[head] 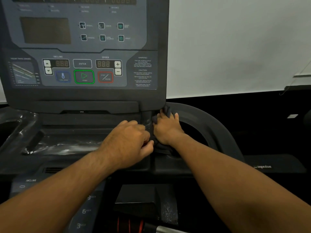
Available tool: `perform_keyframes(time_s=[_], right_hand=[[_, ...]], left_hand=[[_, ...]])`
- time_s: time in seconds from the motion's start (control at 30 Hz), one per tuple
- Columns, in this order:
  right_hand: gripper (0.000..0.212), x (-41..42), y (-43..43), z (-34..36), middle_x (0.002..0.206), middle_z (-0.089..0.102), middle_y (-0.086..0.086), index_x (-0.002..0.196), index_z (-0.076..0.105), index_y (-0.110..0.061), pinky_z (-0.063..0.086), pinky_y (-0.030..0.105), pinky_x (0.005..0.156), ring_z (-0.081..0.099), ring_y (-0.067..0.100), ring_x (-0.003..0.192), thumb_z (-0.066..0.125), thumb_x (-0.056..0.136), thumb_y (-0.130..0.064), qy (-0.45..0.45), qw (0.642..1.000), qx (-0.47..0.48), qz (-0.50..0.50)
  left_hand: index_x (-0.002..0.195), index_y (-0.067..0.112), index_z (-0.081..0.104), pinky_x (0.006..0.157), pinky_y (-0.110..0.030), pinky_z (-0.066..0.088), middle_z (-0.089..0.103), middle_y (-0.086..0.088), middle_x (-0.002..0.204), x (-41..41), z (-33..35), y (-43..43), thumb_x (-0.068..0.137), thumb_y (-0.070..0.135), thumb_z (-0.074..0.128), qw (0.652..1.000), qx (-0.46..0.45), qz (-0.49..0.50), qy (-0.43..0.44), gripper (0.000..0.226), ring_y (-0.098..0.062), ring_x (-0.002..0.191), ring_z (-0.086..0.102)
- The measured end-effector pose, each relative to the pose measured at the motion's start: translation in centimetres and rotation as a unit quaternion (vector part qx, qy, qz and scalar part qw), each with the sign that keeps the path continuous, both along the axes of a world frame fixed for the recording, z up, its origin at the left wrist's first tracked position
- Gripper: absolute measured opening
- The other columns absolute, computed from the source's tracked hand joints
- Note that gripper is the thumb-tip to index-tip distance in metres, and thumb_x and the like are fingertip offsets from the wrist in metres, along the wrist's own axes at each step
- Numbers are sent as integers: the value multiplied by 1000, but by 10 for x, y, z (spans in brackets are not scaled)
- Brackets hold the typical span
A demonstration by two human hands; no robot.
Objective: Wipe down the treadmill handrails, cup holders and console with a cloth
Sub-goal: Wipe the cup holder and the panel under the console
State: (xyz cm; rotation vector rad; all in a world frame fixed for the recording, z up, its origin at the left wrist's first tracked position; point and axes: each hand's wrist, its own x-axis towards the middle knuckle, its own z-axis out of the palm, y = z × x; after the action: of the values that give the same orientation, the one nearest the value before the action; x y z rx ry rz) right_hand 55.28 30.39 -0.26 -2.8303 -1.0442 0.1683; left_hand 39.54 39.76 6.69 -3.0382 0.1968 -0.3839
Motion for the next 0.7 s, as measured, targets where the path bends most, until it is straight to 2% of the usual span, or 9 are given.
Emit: perform_keyframes(time_s=[0.07,0.13,0.23,0.33,0.37,0.43,0.53,0.63,0.7], right_hand=[[45,-15,-14,-1,154,27,6,139,40,-16,3,50,118,12,32,144,32,99,-34,25,998,34,43],[45,-32,-32,-6,154,28,5,138,40,-17,12,41,118,13,28,145,37,96,-34,76,990,88,77],[53,-55,-58,-14,155,30,0,144,36,-20,23,38,117,15,22,146,38,94,-37,79,979,115,147],[42,-80,-88,-10,136,51,-1,131,50,-18,34,32,106,42,22,126,43,91,-32,40,973,110,198],[35,-89,-96,-6,127,56,0,122,55,-17,36,29,103,48,22,117,46,89,-27,17,970,109,218],[27,-102,-113,9,118,61,1,111,61,-19,40,32,97,52,21,106,49,87,-22,1,968,99,231],[22,-90,-146,43,114,67,3,99,56,-32,42,27,87,57,20,103,44,83,-25,27,981,128,142],[15,-65,-182,91,81,68,6,82,58,-24,45,28,69,66,26,82,46,88,-31,-24,970,244,-2],[22,-52,-189,112,74,64,2,80,59,-19,39,27,63,63,25,79,50,96,-31,-42,954,290,-67]], left_hand=[[59,27,46,65,-29,33,50,8,62,0,0,0,87,49,37,1000,8,-5,-24,36,-11,64,43],[54,24,48,61,-29,32,50,6,58,0,1,0,83,46,39,999,9,-9,-48,37,-14,59,44],[61,25,49,65,-31,34,52,6,65,2,6,-1,86,48,37,999,13,-10,-32,36,-14,65,44],[78,24,61,74,-31,35,57,6,80,4,8,-6,94,46,41,1000,16,-7,3,34,-14,79,48],[83,24,63,77,-31,37,57,7,84,4,9,-9,95,45,41,1000,17,-7,11,33,-12,81,47],[91,25,64,80,-30,37,56,8,88,4,9,-16,96,45,39,999,18,-3,29,32,-11,84,46],[99,26,65,82,-30,36,58,7,94,4,7,-26,97,45,36,998,21,1,51,34,-12,91,49],[105,26,65,86,-31,38,60,6,102,5,6,-33,98,43,35,997,27,9,68,36,-14,97,51],[107,24,65,87,-32,39,61,5,106,6,5,-38,99,43,35,996,33,15,84,36,-15,101,52]])
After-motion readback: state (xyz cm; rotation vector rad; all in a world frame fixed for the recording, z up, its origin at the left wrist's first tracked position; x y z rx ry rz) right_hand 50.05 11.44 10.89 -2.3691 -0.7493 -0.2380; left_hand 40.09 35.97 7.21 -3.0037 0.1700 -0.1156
